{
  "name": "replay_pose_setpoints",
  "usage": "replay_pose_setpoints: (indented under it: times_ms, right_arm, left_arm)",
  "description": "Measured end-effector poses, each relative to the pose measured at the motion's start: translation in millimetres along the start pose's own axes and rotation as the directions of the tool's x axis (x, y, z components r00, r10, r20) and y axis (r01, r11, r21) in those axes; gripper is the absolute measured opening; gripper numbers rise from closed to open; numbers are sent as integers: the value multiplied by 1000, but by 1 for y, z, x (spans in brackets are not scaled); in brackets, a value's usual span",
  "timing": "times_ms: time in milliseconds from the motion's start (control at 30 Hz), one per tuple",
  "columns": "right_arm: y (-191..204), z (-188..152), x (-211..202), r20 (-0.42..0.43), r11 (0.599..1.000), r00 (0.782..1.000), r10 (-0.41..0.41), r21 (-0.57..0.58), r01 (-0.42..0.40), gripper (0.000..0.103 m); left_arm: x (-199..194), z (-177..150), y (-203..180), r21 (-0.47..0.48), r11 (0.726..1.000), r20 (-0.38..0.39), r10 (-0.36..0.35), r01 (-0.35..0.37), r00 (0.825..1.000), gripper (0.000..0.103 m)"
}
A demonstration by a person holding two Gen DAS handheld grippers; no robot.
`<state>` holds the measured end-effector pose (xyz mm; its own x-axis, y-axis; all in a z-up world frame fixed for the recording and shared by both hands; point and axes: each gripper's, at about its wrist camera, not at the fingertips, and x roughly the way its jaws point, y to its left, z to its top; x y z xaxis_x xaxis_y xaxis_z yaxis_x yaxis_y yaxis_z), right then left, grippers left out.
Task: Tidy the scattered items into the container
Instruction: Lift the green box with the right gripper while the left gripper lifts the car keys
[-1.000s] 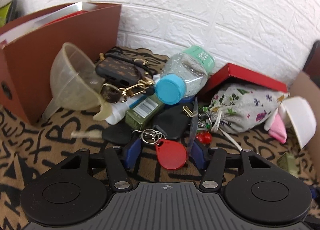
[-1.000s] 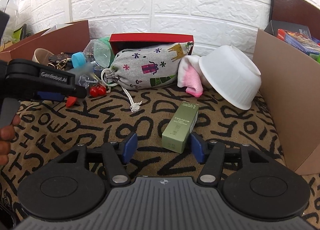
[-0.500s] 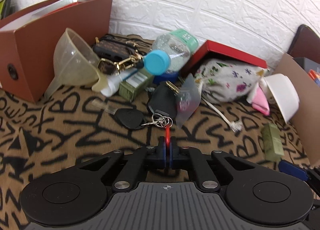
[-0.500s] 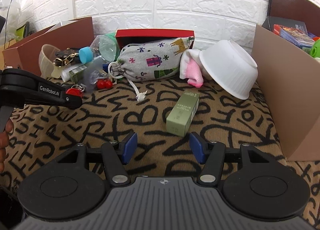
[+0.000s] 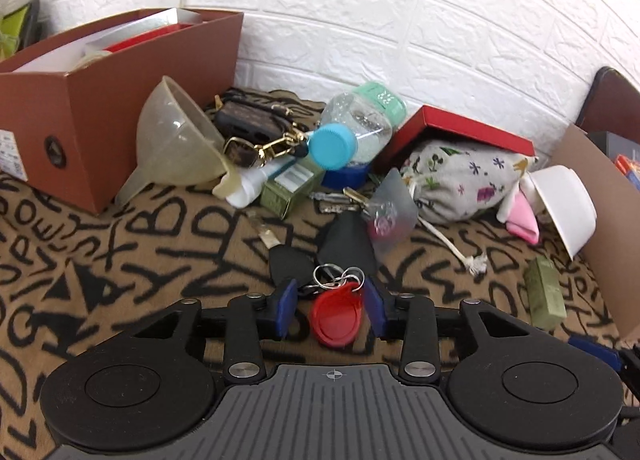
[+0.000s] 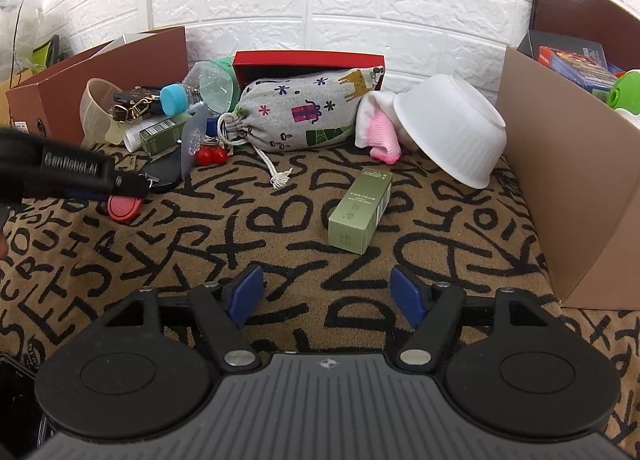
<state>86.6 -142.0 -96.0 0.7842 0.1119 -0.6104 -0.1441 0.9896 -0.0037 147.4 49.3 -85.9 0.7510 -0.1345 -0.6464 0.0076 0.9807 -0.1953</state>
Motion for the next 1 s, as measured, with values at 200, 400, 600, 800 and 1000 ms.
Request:
replay_pose_setpoints:
  times_ms: [200,400,600,800,1000]
  right_arm:
    - [1,1,3,2,1000,1000,-6,0,6,79]
    - [2,1,2,0,1000,1000,-6,5,6,79]
    - [2,-4,-5,-2,1000,1000,9,-5,-9,76]
    - [1,-4,-9,-6,1000,1000,10,-6,-10,76]
    - [1,5,-2,3,1000,1000,-19,-9,19,77]
  left_arm:
    - [11,3,-6,60,998,-10,-12,13,1000,77]
    - [10,-2,-7,90,996,-48,3,1,999,28]
    - [-12,-16,-7,55,998,-65,-19,22,998,27]
    - [-36,-35,-7,51,997,-84,-46,50,995,28]
    - [-30,-27,-7,25,998,-74,-50,51,996,52]
